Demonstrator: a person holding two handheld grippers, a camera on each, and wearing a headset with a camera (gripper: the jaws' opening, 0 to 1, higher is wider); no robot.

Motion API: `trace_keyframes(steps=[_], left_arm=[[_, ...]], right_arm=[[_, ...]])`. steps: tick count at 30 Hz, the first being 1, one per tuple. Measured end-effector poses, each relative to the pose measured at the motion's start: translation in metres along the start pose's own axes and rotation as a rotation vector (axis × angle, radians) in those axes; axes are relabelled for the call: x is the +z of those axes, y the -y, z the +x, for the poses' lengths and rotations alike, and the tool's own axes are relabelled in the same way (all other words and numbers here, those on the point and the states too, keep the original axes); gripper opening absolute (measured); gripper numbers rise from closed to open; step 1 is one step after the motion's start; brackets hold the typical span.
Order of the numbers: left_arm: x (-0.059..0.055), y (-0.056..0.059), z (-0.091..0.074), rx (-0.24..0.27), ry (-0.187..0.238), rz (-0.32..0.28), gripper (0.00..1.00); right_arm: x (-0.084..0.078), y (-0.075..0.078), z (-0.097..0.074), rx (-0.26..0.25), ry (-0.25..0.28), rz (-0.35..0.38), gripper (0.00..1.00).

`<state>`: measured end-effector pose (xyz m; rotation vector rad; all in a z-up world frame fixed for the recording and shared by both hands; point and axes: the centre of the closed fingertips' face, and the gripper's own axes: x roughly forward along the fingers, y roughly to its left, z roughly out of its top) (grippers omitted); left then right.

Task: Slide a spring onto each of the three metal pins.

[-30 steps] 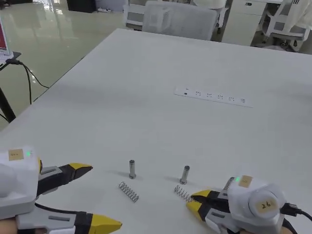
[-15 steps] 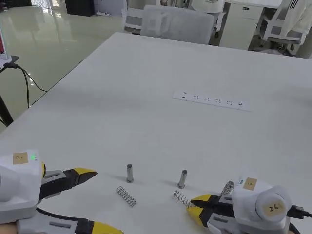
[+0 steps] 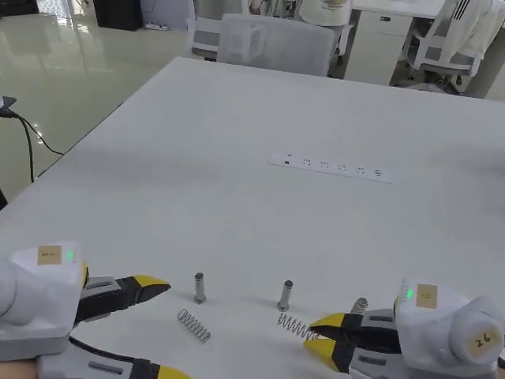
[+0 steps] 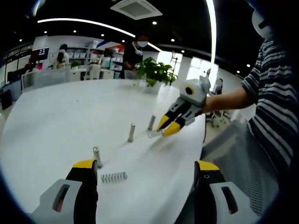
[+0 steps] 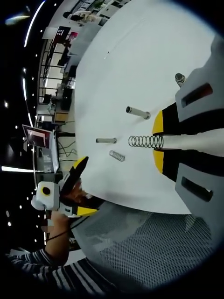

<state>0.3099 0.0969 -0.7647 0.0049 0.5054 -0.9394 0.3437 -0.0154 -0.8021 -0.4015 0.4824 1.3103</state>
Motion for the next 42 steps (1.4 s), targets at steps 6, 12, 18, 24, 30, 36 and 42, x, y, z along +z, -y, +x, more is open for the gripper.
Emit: trace_keyframes(steps=[6,12,18,24,30,36,42], left_arm=[[0.003,0.008,0.012,-0.056,-0.014,0.02,0.76],[0.004,0.021,0.025,-0.117,-0.038,0.048,0.71],[0.008,0.026,0.04,-0.149,-0.034,0.068,0.63],[0.018,0.036,0.058,-0.203,-0.015,0.085,0.51],[0.017,0.048,0.074,-0.255,-0.026,0.115,0.41],[0.022,0.051,0.08,-0.274,-0.013,0.129,0.3],[0.026,0.054,0.084,-0.292,0.002,0.135,0.2]], right_arm=[[0.0,-0.013,-0.002,0.062,-0.036,-0.104,0.07],[0.001,-0.022,-0.004,0.113,-0.055,-0.149,0.07],[0.007,-0.023,-0.009,0.136,-0.037,-0.141,0.07],[0.012,-0.027,-0.014,0.157,-0.023,-0.155,0.07],[0.015,-0.028,-0.017,0.173,-0.024,-0.174,0.07],[0.019,-0.03,-0.02,0.186,-0.009,-0.174,0.07],[0.021,-0.03,-0.021,0.194,-0.003,-0.174,0.07]])
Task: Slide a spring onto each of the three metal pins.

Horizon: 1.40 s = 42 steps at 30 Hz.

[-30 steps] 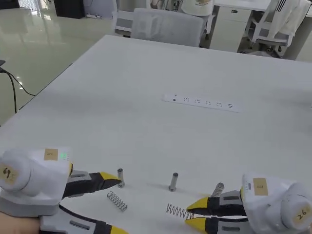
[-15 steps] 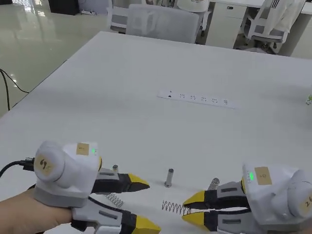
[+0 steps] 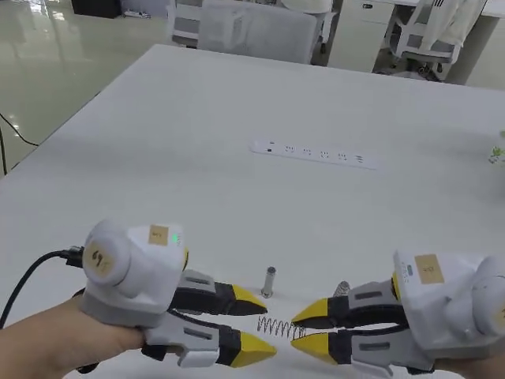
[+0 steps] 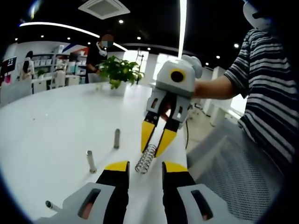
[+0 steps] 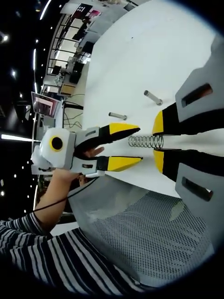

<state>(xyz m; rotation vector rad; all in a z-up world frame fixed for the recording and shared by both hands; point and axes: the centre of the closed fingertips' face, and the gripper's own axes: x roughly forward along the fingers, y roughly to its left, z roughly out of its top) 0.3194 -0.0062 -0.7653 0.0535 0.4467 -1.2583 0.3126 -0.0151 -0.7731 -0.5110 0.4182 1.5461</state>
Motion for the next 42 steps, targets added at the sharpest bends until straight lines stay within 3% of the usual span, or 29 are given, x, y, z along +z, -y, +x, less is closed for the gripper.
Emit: trace_keyframes(steps=[9,18,27,32,42], left_arm=[[0.001,0.004,0.004,-0.026,0.001,0.027,0.06],[0.004,0.008,0.003,-0.047,0.001,0.071,0.04],[0.002,0.011,0.002,-0.072,-0.007,0.07,0.03],[0.003,0.011,0.002,-0.077,-0.006,0.067,0.03],[0.002,0.014,0.003,-0.091,-0.017,0.062,0.03]], right_arm=[[0.005,-0.004,-0.001,0.022,0.014,-0.006,0.07],[0.007,-0.004,-0.003,0.02,0.034,0.022,0.07],[0.004,-0.005,-0.003,-0.001,0.036,0.075,0.08],[-0.004,-0.006,-0.003,-0.003,0.033,0.105,0.15],[0.001,-0.009,-0.001,0.012,0.065,0.15,0.08]])
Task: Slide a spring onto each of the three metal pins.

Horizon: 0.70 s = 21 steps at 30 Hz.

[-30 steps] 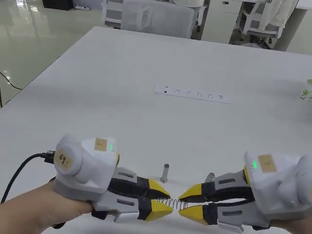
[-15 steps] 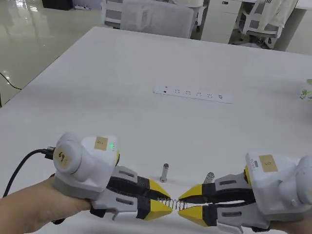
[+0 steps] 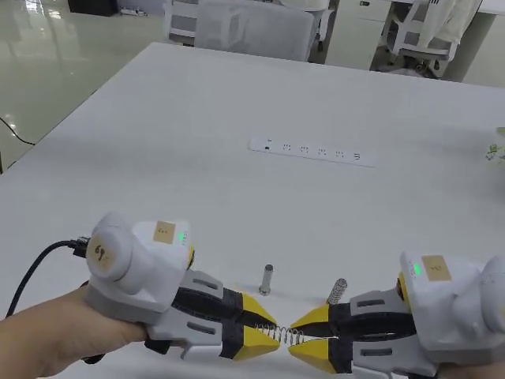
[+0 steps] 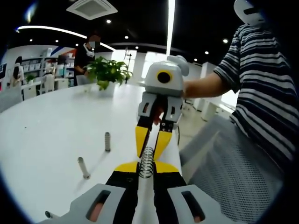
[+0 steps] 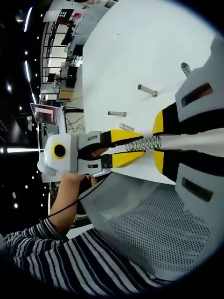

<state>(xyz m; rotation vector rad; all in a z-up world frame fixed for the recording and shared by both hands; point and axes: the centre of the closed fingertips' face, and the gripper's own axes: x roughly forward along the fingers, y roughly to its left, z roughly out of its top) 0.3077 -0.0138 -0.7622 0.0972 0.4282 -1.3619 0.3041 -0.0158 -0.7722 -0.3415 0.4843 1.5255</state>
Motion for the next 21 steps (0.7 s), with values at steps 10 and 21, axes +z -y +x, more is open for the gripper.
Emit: trace_keyframes(steps=[10,21], left_arm=[[-0.001,-0.004,-0.002,0.019,0.003,-0.006,0.03],[-0.004,-0.003,-0.002,0.023,-0.013,0.018,0.03]], right_arm=[[0.015,0.002,-0.005,-0.021,0.015,-0.031,0.07],[0.028,-0.001,-0.006,-0.006,0.042,-0.055,0.07]])
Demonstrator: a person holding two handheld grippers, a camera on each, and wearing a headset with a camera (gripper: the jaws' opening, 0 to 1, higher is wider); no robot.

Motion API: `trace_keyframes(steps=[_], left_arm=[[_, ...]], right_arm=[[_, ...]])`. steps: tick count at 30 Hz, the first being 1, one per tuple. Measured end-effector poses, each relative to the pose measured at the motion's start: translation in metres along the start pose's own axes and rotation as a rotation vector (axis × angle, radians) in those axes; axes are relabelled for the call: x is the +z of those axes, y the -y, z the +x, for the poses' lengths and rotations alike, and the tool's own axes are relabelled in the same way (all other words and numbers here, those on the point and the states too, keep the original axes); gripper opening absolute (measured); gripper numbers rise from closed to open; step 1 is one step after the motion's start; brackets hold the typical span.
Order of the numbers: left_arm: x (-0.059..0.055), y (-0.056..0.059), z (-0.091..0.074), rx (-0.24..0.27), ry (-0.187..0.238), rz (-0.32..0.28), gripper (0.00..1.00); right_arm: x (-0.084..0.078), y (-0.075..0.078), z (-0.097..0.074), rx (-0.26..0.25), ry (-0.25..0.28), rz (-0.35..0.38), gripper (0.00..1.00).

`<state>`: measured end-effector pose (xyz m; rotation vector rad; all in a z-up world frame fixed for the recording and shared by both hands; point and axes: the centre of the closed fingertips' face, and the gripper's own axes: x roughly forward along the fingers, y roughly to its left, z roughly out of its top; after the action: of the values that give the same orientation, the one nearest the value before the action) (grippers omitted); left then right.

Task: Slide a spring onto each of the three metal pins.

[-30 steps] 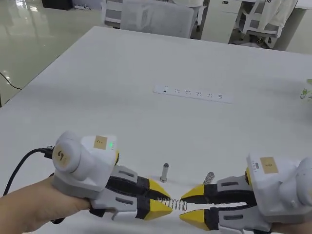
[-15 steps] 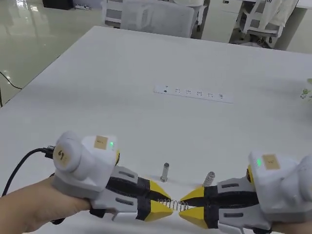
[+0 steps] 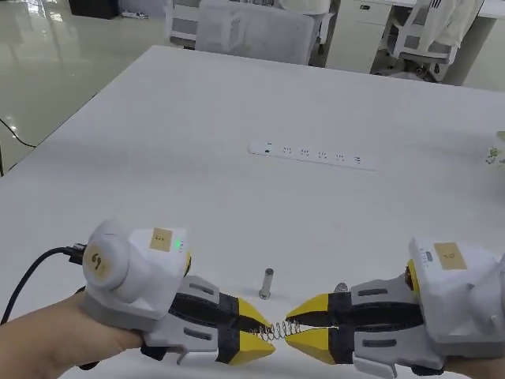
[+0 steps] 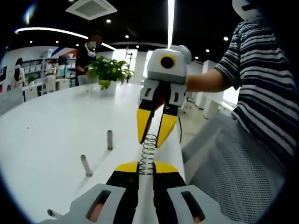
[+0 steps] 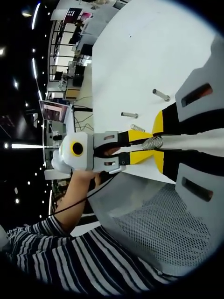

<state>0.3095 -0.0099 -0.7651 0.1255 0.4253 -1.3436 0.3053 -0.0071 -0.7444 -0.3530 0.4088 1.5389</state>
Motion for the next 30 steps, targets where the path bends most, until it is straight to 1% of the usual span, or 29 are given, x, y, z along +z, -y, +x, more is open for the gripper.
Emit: trace_keyframes(steps=[4,6,8,11,15,22,27,30], left_arm=[[0.001,0.0,-0.001,0.003,0.005,-0.001,0.03],[0.002,0.0,0.0,0.003,0.004,0.0,0.03],[0.001,0.0,0.001,0.001,0.0,0.007,0.02],[0.001,0.002,0.003,-0.002,-0.01,0.016,0.02],[0.003,0.004,0.005,-0.009,-0.007,0.018,0.02],[0.004,0.004,0.006,-0.014,-0.011,0.027,0.03],[0.007,0.006,0.007,-0.018,-0.005,0.03,0.03],[0.007,0.005,0.006,-0.013,-0.005,0.029,0.03]], right_arm=[[0.002,0.001,-0.001,-0.002,0.006,0.005,0.07],[0.008,0.001,0.0,-0.005,0.028,0.008,0.08],[0.013,-0.001,0.0,-0.005,0.037,0.006,0.08],[0.019,-0.002,0.002,-0.009,0.05,-0.016,0.08],[0.027,-0.002,0.004,-0.021,0.065,-0.047,0.08],[0.034,-0.004,0.01,-0.038,0.057,-0.119,0.08],[0.04,-0.008,0.015,-0.033,0.044,-0.168,0.07],[0.04,-0.007,0.015,-0.032,0.034,-0.189,0.07]])
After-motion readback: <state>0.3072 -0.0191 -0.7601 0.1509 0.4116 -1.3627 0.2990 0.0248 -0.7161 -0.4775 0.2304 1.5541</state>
